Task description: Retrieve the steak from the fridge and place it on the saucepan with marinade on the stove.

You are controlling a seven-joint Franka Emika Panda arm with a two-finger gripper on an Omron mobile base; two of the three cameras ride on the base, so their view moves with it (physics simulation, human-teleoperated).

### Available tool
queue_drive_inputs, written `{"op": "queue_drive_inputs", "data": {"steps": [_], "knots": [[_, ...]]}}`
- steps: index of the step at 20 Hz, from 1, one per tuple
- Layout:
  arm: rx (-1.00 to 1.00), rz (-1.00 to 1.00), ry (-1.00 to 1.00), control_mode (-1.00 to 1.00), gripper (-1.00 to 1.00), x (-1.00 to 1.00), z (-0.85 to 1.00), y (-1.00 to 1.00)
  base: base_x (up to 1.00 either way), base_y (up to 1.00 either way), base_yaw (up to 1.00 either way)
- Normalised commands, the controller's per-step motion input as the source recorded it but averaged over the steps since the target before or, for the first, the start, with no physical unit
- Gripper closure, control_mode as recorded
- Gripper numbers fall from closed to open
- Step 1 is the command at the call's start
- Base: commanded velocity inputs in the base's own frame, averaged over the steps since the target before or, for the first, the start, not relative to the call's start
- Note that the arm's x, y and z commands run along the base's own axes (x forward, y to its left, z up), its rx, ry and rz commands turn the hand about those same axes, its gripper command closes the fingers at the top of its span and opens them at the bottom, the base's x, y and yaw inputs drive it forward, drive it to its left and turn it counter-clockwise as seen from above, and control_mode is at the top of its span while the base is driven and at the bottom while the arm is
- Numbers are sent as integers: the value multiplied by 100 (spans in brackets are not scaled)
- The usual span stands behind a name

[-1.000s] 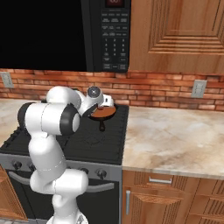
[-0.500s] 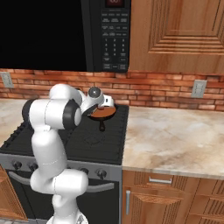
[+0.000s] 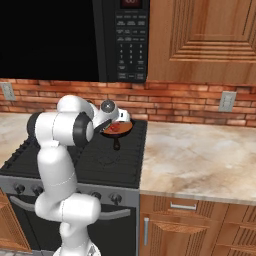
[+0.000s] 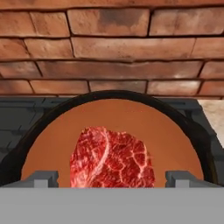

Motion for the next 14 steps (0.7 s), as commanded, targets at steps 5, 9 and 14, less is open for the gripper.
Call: {"op": "queue_drive_inputs", "data": {"steps": [5,9,14], "knots": [[0,-5,0,-100,-100,0,15,3,0,0,0],[0,-7,0,-100,-100,-9,54,22,0,0,0],[0,-1,-5,-100,-100,-79,79,43,0,0,0]]}}
